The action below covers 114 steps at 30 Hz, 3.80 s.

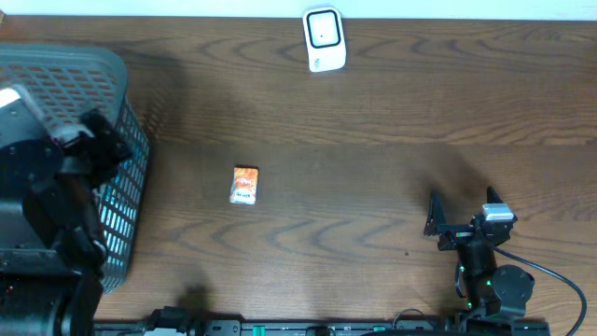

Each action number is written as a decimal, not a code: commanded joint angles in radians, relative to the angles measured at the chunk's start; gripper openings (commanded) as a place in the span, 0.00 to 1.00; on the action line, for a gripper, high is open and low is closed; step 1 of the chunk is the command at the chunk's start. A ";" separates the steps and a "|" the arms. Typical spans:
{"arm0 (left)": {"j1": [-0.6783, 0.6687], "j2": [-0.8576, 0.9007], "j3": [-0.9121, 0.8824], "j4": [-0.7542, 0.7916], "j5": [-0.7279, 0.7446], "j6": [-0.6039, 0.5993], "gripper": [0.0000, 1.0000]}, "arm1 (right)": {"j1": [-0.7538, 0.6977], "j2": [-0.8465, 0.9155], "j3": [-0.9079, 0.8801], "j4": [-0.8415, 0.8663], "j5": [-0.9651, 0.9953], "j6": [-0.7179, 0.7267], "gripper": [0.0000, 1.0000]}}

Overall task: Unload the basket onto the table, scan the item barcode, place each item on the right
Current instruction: 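Lift the orange packet out and place it on the table, then move the left gripper back over the basket, then grasp the white-and-red snack bag inside the basket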

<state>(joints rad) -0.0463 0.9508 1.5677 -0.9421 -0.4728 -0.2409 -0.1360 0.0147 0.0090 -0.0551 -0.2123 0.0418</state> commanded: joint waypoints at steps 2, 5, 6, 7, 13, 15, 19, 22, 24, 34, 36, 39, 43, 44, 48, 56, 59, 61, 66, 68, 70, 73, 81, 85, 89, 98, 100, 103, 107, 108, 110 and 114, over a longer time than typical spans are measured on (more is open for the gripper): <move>0.097 0.009 0.008 -0.045 -0.037 -0.057 1.00 | 0.005 -0.008 -0.003 -0.001 0.004 0.010 0.99; 0.166 0.026 0.007 -0.093 -0.037 -0.096 1.00 | 0.005 -0.008 -0.003 -0.001 0.004 0.010 0.99; 0.191 0.035 0.007 -0.110 -0.037 -0.110 1.00 | 0.005 -0.008 -0.003 -0.001 0.003 0.010 0.99; 0.209 0.042 0.007 -0.121 -0.037 -0.122 1.00 | 0.005 -0.008 -0.003 -0.001 0.004 0.010 0.99; 0.322 0.122 0.007 -0.194 -0.004 -0.200 1.00 | 0.005 -0.008 -0.003 -0.001 0.004 0.010 0.99; 0.345 0.152 0.007 -0.203 0.044 -0.203 1.00 | 0.005 -0.008 -0.003 -0.001 0.003 0.010 0.99; 0.385 0.225 0.007 -0.217 0.148 -0.203 1.00 | 0.005 -0.008 -0.003 -0.001 0.003 0.010 0.99; 0.406 0.284 0.007 -0.233 0.200 -0.203 1.00 | 0.005 -0.008 -0.003 -0.001 0.004 0.010 0.99; 0.416 0.317 0.007 -0.248 0.228 -0.203 1.00 | 0.005 -0.008 -0.003 -0.001 0.004 0.010 0.99; 0.430 0.468 -0.006 -0.289 0.303 -0.202 1.00 | 0.005 -0.008 -0.003 -0.001 0.004 0.010 0.99; 0.430 0.492 -0.008 -0.287 0.302 -0.203 1.00 | 0.005 -0.008 -0.003 -0.001 0.004 0.010 0.99; 0.450 0.525 -0.008 -0.275 0.302 -0.208 1.00 | 0.005 -0.008 -0.003 -0.001 0.004 0.010 0.99; 0.509 0.564 -0.008 -0.277 0.310 -0.242 1.00 | 0.005 -0.008 -0.003 -0.001 0.003 0.010 0.99; 0.531 0.575 -0.010 -0.277 0.323 -0.251 1.00 | 0.005 -0.008 -0.003 -0.001 0.004 0.010 0.99; 0.622 0.623 -0.013 -0.267 0.442 -0.252 1.00 | 0.005 -0.008 -0.003 -0.001 0.004 0.010 0.99; 0.737 0.765 -0.013 -0.224 0.623 -0.420 1.00 | 0.005 -0.008 -0.003 -0.001 0.004 0.010 0.99; 0.737 0.811 -0.013 -0.235 0.623 -0.515 1.00 | 0.005 -0.008 -0.003 -0.001 0.004 0.010 0.99; 0.734 0.833 -0.013 -0.260 0.623 -0.572 1.00 | 0.005 -0.008 -0.003 -0.001 0.004 0.010 0.99; 0.736 0.846 -0.014 -0.309 0.547 -0.614 1.00 | 0.005 -0.008 -0.003 -0.001 0.003 0.010 0.99; 0.737 0.846 -0.014 -0.331 0.459 -0.615 1.00 | 0.005 -0.008 -0.003 -0.001 0.004 0.010 0.99; 0.742 0.846 -0.014 -0.358 0.360 -0.640 1.00 | 0.005 -0.008 -0.003 -0.001 0.004 0.010 0.99; 0.761 0.846 -0.017 -0.381 0.299 -0.713 1.00 | 0.005 -0.008 -0.003 -0.001 0.004 0.010 0.99; 0.816 0.846 -0.100 -0.381 0.299 -1.078 1.00 | 0.005 -0.008 -0.003 -0.001 0.004 0.010 0.99; 0.818 0.846 -0.200 -0.316 0.299 -1.276 1.00 | 0.005 -0.008 -0.003 -0.001 0.004 0.010 0.99; 0.818 0.846 -0.305 -0.169 0.298 -1.292 1.00 | 0.005 -0.008 -0.003 -0.001 0.004 0.010 0.99; 0.818 0.846 -0.495 -0.008 0.115 -1.398 0.79 | 0.005 -0.008 -0.003 -0.001 0.004 0.010 0.99; 0.818 0.846 -0.529 0.016 0.112 -1.391 0.56 | 0.005 -0.008 -0.003 -0.001 0.004 0.010 0.99; 0.818 0.846 -0.570 0.052 0.113 -1.390 0.20 | 0.005 -0.008 -0.003 -0.001 0.004 0.010 0.99; 0.818 0.846 -0.594 0.093 0.113 -1.307 0.07 | 0.005 -0.008 -0.003 -0.001 0.003 0.010 0.99; 0.818 0.846 -0.594 0.101 0.113 -1.271 0.08 | 0.005 -0.008 -0.003 -0.001 0.004 0.010 0.99; 0.818 0.840 -0.585 0.128 0.113 -1.168 0.08 | 0.005 -0.008 -0.003 -0.001 0.004 0.010 0.99; 0.818 0.789 -0.517 0.132 0.123 -0.972 0.07 | 0.005 -0.008 -0.003 -0.001 0.004 0.010 0.99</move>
<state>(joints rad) 0.7631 1.7397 1.0290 -0.8310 -0.3958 -1.4139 -0.1360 0.0147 0.0090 -0.0551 -0.2123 0.0414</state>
